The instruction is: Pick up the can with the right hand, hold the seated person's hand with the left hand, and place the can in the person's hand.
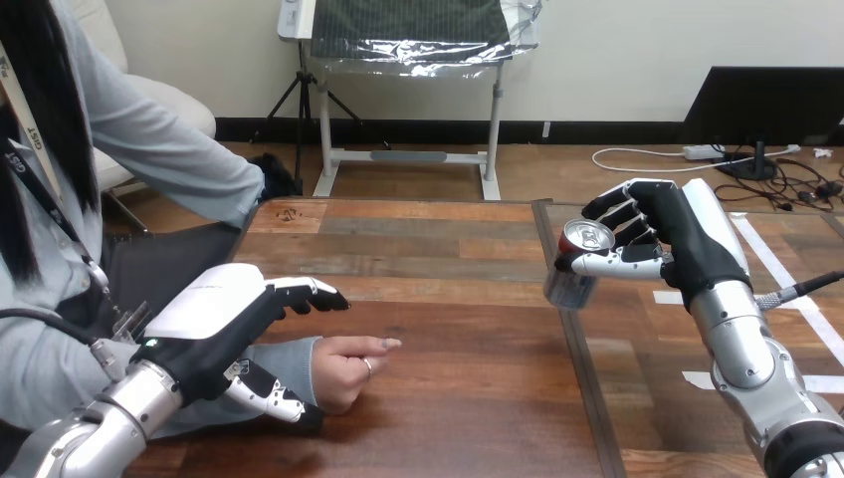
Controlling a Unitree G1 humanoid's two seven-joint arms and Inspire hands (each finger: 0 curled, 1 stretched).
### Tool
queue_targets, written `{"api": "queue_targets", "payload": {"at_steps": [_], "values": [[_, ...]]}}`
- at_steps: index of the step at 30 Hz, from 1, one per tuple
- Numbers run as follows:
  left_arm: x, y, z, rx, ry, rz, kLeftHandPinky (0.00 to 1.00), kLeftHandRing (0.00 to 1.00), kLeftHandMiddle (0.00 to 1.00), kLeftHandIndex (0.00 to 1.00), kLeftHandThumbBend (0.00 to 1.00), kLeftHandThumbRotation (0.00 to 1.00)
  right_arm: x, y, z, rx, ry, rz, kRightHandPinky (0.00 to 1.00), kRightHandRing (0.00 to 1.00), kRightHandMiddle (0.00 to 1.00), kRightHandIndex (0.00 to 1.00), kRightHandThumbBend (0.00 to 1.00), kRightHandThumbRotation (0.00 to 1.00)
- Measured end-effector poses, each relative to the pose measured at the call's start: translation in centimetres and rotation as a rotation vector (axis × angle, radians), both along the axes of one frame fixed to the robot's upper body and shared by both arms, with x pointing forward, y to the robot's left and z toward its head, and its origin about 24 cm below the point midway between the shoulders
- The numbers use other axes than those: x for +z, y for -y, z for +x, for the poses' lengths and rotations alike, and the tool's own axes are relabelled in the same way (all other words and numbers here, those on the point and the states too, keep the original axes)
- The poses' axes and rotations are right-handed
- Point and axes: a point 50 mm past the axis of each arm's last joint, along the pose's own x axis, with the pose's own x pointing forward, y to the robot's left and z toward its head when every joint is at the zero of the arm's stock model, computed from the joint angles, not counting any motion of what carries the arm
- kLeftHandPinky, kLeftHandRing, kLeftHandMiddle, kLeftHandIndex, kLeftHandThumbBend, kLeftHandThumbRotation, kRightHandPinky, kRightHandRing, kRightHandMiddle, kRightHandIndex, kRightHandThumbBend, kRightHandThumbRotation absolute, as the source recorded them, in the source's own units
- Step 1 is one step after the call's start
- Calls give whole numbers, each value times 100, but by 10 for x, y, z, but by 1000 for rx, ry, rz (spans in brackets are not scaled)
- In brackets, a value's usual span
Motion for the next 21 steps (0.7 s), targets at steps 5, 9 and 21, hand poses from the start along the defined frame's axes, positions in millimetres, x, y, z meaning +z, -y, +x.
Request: {"api": "queue_targets", "payload": {"at_steps": [5,9,21], "values": [[-2,-1,3,-6,-20,25,70,76,77,76,100,17,1,-1,0,5,9,1,43,44,49,53,75,0],[-3,-1,5,-11,-35,50,70,76,77,76,100,18,3,-2,1,11,19,1,43,44,49,53,75,0],[-9,-1,4,-28,-73,101,70,76,77,76,100,18,7,-5,1,30,50,3,42,43,49,53,75,0]]}}
